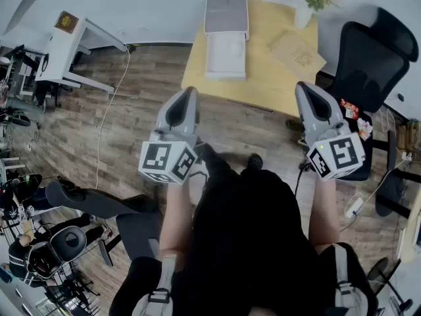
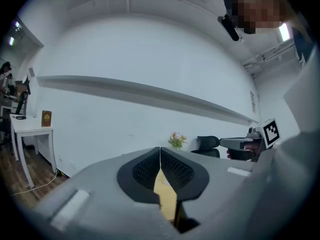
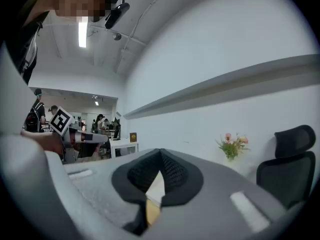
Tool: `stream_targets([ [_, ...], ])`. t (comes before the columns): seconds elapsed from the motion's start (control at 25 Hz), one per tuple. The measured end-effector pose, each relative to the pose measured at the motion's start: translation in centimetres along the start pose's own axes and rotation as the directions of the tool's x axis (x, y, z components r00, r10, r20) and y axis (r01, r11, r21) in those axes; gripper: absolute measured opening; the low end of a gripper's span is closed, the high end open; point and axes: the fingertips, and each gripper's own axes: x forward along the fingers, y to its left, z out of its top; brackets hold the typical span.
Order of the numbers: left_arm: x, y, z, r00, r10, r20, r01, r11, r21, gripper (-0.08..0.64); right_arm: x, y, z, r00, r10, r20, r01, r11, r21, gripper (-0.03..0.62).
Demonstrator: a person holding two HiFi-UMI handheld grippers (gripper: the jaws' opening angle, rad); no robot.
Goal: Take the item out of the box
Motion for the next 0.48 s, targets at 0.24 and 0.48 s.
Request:
stream_targets([
  [0.24,-1.0,-1.0,-0.2,1.000,0.003,-0.004,-0.003,1.000,0.020,0.012,-0.9,0.6,0.0,1.000,0.012,0.006,-0.012,1.000,-0.011,0.002],
  [0.48,-1.5,-2.3,-0.7,1.000,-0.002,-0.008,0.002,1.000,0.026,0.012,-2.0,1.2,-0.4,0.999,0.036,0.008,-0.036,0.999,-0.011,0.002],
])
